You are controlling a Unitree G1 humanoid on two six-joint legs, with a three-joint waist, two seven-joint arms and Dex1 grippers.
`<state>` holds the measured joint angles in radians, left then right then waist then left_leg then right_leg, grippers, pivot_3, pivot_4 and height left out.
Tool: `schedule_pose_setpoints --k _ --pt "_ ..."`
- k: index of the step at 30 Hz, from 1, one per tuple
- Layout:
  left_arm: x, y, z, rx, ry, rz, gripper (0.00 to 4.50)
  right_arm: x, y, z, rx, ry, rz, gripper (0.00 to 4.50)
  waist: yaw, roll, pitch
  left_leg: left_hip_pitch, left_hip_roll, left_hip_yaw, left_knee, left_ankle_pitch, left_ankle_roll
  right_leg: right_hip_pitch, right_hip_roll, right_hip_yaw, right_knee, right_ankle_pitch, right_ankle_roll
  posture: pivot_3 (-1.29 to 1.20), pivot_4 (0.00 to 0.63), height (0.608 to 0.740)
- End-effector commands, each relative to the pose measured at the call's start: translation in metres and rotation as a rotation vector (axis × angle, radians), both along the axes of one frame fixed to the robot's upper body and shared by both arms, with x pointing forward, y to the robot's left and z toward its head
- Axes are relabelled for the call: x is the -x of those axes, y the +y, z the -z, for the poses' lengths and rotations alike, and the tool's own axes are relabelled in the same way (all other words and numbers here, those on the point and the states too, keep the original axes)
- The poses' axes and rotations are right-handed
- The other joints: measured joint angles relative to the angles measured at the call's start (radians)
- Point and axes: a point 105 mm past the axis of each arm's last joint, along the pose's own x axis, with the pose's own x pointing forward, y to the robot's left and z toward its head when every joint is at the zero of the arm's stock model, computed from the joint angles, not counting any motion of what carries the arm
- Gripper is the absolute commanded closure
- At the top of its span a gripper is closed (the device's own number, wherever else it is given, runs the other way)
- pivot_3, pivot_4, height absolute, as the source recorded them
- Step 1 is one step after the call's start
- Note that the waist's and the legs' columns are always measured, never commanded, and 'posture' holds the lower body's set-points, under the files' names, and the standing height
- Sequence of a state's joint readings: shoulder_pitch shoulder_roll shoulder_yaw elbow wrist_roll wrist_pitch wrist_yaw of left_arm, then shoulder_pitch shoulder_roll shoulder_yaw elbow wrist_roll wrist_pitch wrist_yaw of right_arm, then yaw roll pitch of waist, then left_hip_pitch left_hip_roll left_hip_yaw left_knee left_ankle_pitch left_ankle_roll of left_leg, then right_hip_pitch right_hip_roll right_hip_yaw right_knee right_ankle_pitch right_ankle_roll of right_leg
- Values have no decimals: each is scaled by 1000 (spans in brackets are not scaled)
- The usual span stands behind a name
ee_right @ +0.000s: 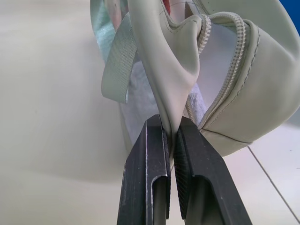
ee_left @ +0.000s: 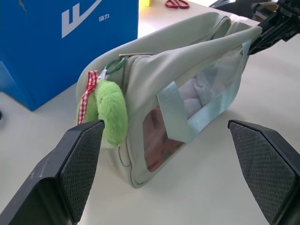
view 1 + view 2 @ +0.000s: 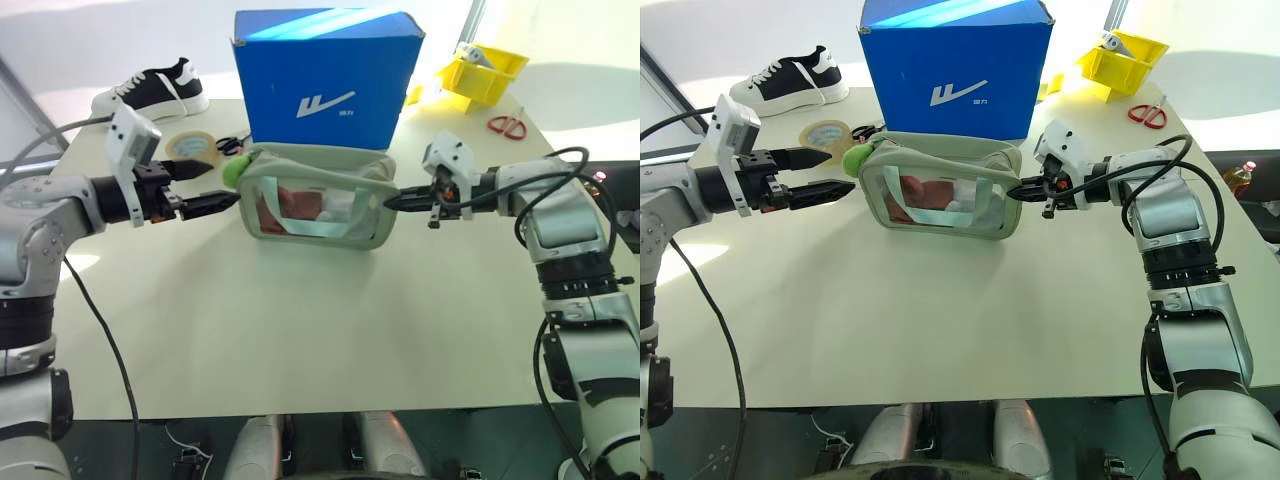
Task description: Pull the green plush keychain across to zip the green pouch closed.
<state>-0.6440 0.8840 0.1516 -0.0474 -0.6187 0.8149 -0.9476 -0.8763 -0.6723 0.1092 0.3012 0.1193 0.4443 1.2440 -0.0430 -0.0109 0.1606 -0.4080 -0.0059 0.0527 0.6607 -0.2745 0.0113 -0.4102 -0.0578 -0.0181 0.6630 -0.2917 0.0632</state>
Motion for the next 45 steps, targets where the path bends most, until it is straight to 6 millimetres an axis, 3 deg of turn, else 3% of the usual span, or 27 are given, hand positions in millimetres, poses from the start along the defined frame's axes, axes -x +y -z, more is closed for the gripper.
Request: schedule_pose_setpoints --k 1,5,11,20,23,27,28,32,41,45 --pt "0 10 -18 -12 -69 -30 0 1 -5 -26 9 -99 -7 3402 1 0 0 0 0 0 0 0 0 0 0 0 0 0 0 0 150 740" --pt "-2 19 -20 -19 -76 -58 0 1 -9 -45 35 -186 -5 1488 1 0 0 0 0 0 0 0 0 0 0 0 0 0 0 0 150 740" --pt "-3 27 -20 -27 -76 -78 0 7 -2 -66 1 -235 -47 1488 0 0 0 0 0 0 0 0 0 0 0 0 0 0 0 0 150 740" --pt "-10 24 -23 -42 -89 -65 0 12 29 -44 -23 -187 -139 1488 2 0 1 0 0 0 0 0 0 0 0 0 -1 0 0 0 150 740" --pt "-13 27 -23 -44 -91 -77 0 9 28 -36 5 -178 -140 2300 2 0 1 0 0 0 0 0 0 0 0 0 0 0 0 0 150 740" --pt "-25 28 -20 -4 -75 -95 0 6 28 -29 38 -194 -145 4240 4 0 1 0 0 0 0 0 0 0 0 0 0 0 0 0 150 740" --pt "-33 29 -20 13 -78 -122 0 5 29 -28 47 -201 -150 4404 5 0 1 0 0 0 0 0 0 0 0 0 0 0 0 0 150 740" --pt "-54 19 -19 103 -50 -125 0 7 34 -25 68 -225 -176 4404 5 -1 0 0 0 0 1 0 1 0 0 -1 0 0 0 0 150 740" --pt "-67 -8 15 98 54 -52 0 6 37 -29 53 -238 -171 4404 0 -1 0 0 0 0 1 0 1 0 0 -1 1 0 0 0 150 740" --pt "-68 0 12 91 34 -79 1294 7 35 -28 57 -236 -167 4500 1 -1 0 0 0 0 2 0 1 1 0 -1 1 0 0 0 150 740"
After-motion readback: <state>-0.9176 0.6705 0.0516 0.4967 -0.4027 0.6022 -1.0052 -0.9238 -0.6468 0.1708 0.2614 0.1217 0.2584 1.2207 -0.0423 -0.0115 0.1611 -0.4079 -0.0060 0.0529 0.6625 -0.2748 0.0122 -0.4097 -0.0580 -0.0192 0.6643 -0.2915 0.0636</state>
